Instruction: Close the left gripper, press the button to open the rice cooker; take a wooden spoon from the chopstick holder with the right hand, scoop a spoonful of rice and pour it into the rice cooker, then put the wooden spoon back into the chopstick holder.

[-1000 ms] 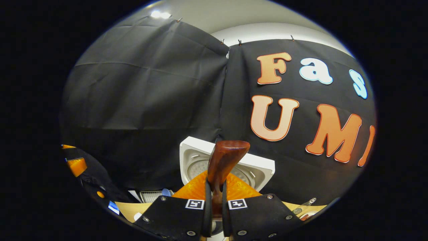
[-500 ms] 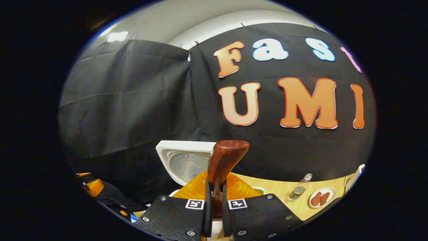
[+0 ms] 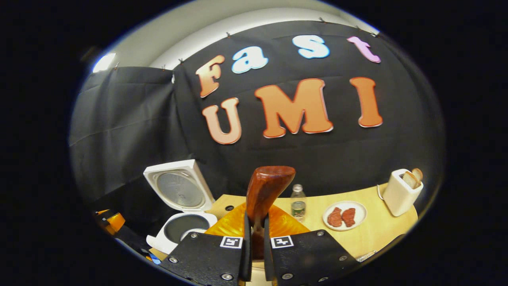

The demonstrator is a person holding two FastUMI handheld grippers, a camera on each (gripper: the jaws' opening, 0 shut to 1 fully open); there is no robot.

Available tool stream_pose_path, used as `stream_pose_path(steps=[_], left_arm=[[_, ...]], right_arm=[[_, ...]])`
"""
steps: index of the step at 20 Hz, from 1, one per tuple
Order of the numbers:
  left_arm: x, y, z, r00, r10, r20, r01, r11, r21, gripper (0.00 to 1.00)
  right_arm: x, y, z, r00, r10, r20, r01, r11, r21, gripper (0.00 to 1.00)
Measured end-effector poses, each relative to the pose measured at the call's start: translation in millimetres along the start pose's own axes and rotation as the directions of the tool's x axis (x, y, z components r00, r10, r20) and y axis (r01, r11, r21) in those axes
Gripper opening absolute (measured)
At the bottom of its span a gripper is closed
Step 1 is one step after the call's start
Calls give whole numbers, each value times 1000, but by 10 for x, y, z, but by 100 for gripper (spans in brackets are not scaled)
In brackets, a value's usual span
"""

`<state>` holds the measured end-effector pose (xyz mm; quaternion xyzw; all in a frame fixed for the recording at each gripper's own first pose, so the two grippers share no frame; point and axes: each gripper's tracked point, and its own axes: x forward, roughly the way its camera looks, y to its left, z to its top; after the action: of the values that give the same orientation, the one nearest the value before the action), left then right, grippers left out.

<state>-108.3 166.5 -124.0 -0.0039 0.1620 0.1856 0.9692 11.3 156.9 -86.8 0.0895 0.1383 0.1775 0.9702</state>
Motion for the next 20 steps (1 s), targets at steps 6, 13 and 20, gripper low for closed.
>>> stream_pose_path(steps=[6,13,20], left_arm=[[12,-611,87,997,-79,3,79,997,18,100],[-39,-1136,147,991,-131,-3,131,991,35,100],[-92,-1309,230,991,-130,5,130,990,47,100]], right_arm=[[-499,-1245,-101,982,-188,-23,189,977,98,12],[-988,-2232,-429,941,-329,-81,338,922,189,12],[-1072,-2731,-1005,924,-349,-155,379,892,246,13]])
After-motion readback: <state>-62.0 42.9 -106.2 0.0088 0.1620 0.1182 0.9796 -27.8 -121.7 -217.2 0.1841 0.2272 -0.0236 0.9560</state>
